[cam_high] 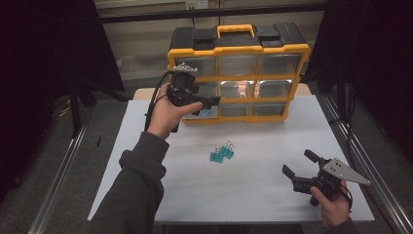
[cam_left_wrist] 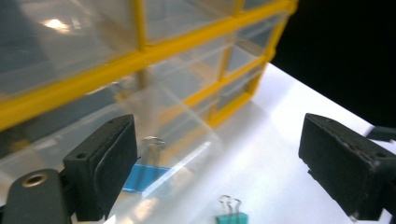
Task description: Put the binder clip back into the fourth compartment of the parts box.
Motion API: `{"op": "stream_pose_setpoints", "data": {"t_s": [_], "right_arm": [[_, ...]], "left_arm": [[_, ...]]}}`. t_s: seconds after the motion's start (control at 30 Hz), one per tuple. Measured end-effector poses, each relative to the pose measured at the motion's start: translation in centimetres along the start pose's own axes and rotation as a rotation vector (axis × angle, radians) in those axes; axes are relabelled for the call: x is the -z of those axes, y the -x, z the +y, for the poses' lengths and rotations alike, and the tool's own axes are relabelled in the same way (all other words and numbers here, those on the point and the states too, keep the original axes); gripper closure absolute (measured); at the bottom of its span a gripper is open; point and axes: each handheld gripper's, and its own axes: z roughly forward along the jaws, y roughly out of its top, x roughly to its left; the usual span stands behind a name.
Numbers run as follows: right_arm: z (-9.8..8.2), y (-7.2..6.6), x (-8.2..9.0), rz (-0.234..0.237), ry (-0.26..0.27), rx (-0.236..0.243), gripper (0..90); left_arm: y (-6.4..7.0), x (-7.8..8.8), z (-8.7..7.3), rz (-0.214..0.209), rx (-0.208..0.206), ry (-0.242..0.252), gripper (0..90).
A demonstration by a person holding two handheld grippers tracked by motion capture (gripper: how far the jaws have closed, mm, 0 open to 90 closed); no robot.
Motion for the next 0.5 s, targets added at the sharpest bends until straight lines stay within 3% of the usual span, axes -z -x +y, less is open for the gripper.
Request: {"op": "stream_pose_setpoints", "data": {"t_s": [0.17,0.5], "right_arm": [[0.0,0.0,0.0,-0.005,0.000,-0.001,0.6],[0.0,0.0,0.0,-0.002,0.000,0.002,0.6]], "left_arm": [[1.4,0.1,-1.1,-0.058,-0.007,0.014,10.5],[3.1,-0.5,-4.5,-0.091,-0.011,0.024,9.2]]}}
